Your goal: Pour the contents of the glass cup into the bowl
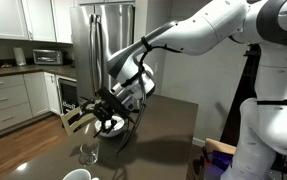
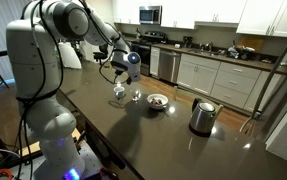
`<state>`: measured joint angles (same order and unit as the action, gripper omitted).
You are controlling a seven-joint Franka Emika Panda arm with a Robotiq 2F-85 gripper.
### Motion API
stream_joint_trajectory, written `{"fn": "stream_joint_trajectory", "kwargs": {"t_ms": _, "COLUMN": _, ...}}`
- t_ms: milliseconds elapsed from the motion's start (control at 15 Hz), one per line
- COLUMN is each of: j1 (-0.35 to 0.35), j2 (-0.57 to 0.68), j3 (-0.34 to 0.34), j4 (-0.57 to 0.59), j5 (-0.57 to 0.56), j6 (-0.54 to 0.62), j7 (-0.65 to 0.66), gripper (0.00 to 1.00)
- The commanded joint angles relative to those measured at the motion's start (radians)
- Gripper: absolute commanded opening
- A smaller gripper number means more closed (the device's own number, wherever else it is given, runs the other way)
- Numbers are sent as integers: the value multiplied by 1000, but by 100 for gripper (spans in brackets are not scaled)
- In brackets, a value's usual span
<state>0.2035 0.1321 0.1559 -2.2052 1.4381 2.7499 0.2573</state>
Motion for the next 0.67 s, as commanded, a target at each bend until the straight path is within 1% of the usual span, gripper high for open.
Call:
{"fn": "stream_joint_trajectory", "kwargs": {"t_ms": 0, "j1": -4, "j2": -13, "j3": 5, "j4": -1, "j5": 0, "j6": -3, "j7": -11, "gripper": 100}}
{"fn": "stream_joint_trajectory", "kwargs": {"t_ms": 133, "j1": -5, "j2": -30, "j3": 6, "j4": -4, "j5": 0, "j6": -5, "j7": -17, "gripper": 100}}
{"fn": "stream_joint_trajectory", "kwargs": {"t_ms": 200, "j1": 8, "j2": -20, "j3": 5, "j4": -18, "j5": -101, "j6": 47, "j7": 14, "gripper": 100}}
{"fn": "stream_joint_trajectory", "kwargs": {"t_ms": 267, "j1": 14, "j2": -12, "j3": 3, "j4": -32, "j5": -209, "j6": 60, "j7": 47, "gripper": 100}}
{"fn": "stream_joint_trajectory", "kwargs": {"t_ms": 400, "j1": 23, "j2": -6, "j3": -16, "j4": -54, "j5": -389, "j6": 34, "j7": 105, "gripper": 100}}
{"fn": "stream_joint_trajectory", "kwargs": {"t_ms": 467, "j1": 11, "j2": -6, "j3": -11, "j4": -62, "j5": -477, "j6": 19, "j7": 121, "gripper": 100}}
{"fn": "stream_joint_trajectory", "kwargs": {"t_ms": 600, "j1": 5, "j2": -6, "j3": -18, "j4": -56, "j5": -626, "j6": -2, "j7": 122, "gripper": 100}}
